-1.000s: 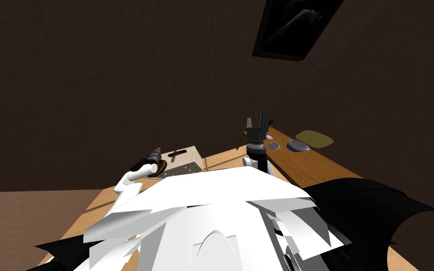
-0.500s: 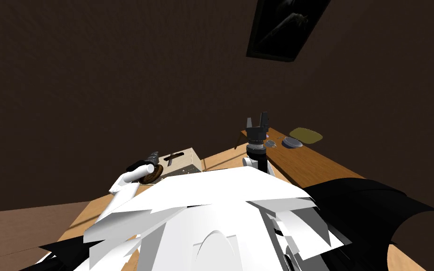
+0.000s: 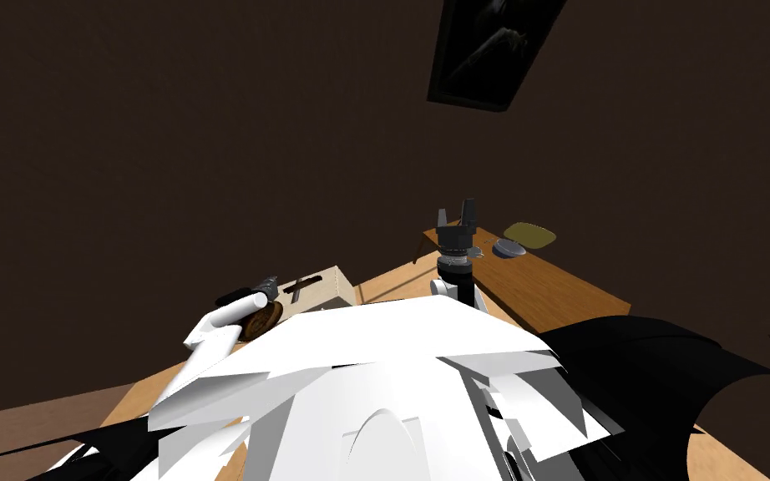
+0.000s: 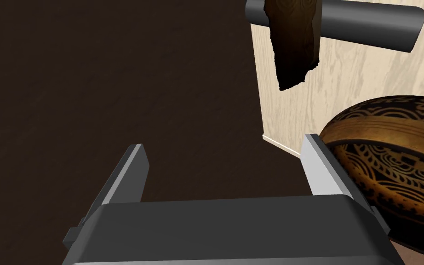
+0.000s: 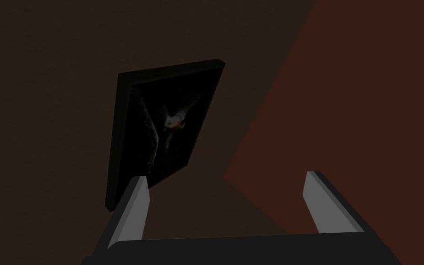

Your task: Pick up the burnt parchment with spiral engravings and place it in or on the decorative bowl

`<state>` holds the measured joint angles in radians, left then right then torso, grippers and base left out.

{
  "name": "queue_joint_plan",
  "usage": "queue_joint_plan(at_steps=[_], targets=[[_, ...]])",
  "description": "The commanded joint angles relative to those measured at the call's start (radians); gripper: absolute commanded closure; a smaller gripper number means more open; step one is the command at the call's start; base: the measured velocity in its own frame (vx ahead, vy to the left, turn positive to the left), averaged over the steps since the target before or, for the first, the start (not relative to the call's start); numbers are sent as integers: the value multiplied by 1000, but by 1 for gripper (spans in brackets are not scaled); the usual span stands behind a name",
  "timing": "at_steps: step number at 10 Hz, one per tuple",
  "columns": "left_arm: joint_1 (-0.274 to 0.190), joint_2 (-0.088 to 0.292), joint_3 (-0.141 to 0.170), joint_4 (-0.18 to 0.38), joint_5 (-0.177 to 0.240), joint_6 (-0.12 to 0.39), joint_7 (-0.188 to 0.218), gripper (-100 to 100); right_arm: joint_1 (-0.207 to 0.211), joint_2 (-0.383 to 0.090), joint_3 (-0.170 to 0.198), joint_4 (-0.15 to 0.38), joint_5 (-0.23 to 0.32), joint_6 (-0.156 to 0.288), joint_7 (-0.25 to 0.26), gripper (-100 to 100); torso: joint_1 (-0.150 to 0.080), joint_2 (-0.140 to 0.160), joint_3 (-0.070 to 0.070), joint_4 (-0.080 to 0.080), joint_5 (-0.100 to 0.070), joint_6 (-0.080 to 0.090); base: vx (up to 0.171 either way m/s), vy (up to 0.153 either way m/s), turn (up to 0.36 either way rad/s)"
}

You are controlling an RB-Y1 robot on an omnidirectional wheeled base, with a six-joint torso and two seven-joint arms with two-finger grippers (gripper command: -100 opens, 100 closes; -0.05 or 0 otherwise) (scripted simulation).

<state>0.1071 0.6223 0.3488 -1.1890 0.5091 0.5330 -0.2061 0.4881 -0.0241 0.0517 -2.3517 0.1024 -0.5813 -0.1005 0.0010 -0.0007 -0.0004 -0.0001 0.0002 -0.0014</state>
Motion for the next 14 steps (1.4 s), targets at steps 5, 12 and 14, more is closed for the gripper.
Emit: queue_joint_plan(at_steps=[5,12,14], targets=[[-27,24,46,115,62,156,4,-100,0,0,0,0,0,0,0,0,1,-1,-1,0,0,0,34,19,-154],[-50,44,82,237,123,315,5,-100,0,0,0,0,0,0,0,0,2,-1,-1,0,0,1,35,33,-125],[-60,53,101,297,158,384,7,-100,0,0,0,0,0,0,0,0,2,-1,-1,0,0,0,36,50,-194]])
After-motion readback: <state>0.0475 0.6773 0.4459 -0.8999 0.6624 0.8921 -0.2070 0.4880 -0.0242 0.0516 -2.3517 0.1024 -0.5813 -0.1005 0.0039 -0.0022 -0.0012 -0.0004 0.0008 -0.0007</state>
